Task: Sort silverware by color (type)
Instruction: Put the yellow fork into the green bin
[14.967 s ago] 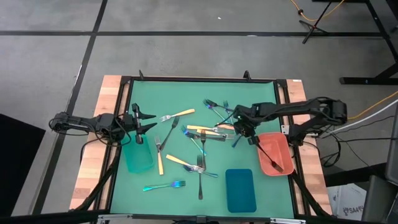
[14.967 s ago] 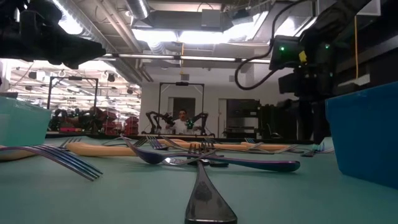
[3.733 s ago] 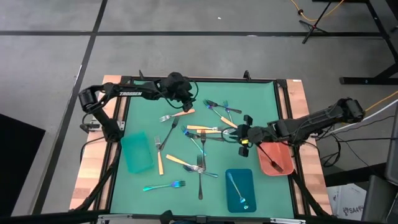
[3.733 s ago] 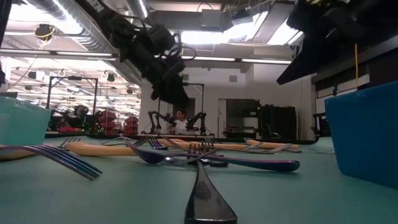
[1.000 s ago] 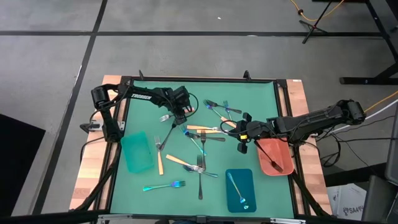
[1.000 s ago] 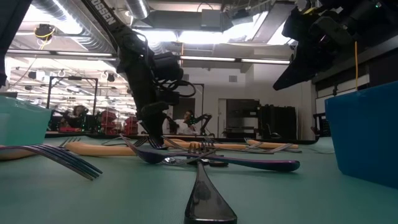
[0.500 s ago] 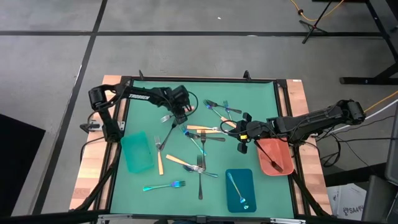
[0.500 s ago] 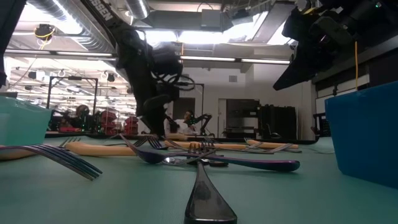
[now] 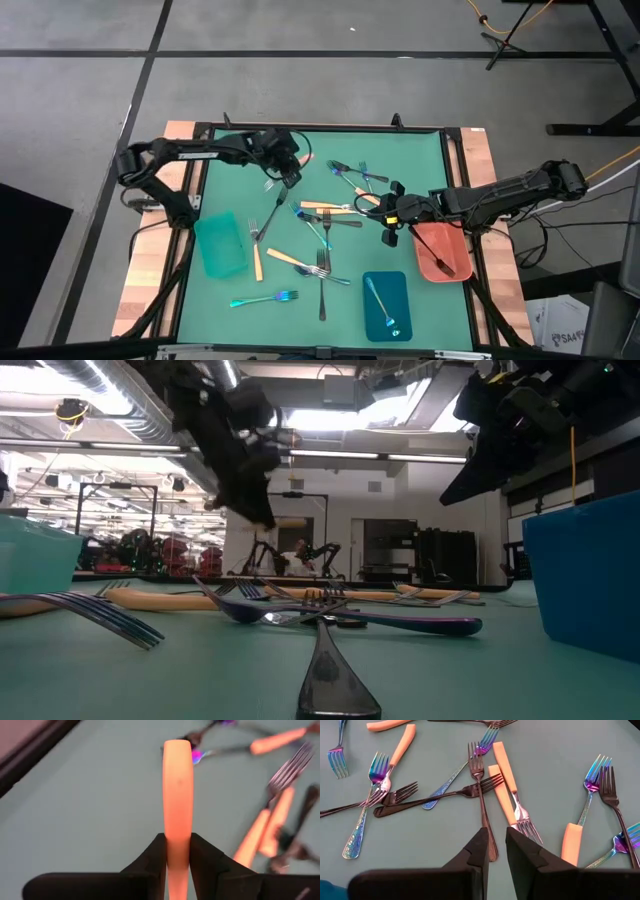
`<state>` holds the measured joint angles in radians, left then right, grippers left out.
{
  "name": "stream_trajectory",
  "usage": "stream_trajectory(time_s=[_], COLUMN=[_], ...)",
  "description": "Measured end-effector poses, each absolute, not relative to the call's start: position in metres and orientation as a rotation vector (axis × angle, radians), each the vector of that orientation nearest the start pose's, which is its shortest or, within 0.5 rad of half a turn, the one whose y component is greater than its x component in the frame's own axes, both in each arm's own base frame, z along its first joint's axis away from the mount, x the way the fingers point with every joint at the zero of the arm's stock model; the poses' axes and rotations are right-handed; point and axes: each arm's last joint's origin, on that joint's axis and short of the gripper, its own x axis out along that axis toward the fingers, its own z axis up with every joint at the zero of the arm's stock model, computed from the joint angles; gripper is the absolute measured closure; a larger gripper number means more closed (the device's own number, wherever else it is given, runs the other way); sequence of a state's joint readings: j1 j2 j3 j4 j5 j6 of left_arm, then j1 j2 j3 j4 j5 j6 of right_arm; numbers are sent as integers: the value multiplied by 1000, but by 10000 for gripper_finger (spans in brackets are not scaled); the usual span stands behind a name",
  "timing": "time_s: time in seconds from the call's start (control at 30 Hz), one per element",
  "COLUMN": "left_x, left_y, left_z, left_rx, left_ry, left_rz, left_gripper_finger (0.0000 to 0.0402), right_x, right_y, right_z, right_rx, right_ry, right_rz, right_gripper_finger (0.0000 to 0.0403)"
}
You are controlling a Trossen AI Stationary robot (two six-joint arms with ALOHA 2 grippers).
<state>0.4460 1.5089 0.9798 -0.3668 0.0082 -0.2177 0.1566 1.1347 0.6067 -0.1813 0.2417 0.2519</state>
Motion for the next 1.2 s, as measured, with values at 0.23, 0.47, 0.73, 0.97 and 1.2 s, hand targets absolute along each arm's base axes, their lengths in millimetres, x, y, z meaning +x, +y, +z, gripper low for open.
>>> stream_trajectory(time_s=[0.23,0.47,0.73,0.97,1.2], left_x=[256,231,217,209,193], left_y=[101,59,14,-19,-44], left_z=[256,269,264,262,259], left_rx=[-557,-648,-718,-759,-818], left_ry=[764,855,978,1001,1034], left_rz=[532,624,722,780,886], left_gripper_finger=[348,348,348,348,349], right_x=[221,221,221,221,221], right_y=[28,28,28,28,28], right_z=[209,209,209,209,209], right_rx=[101,101,101,101,101], right_ry=[679,679,679,679,679], right_rz=[-168,-168,-168,-168,-168], right_gripper_finger=[347,347,347,347,347])
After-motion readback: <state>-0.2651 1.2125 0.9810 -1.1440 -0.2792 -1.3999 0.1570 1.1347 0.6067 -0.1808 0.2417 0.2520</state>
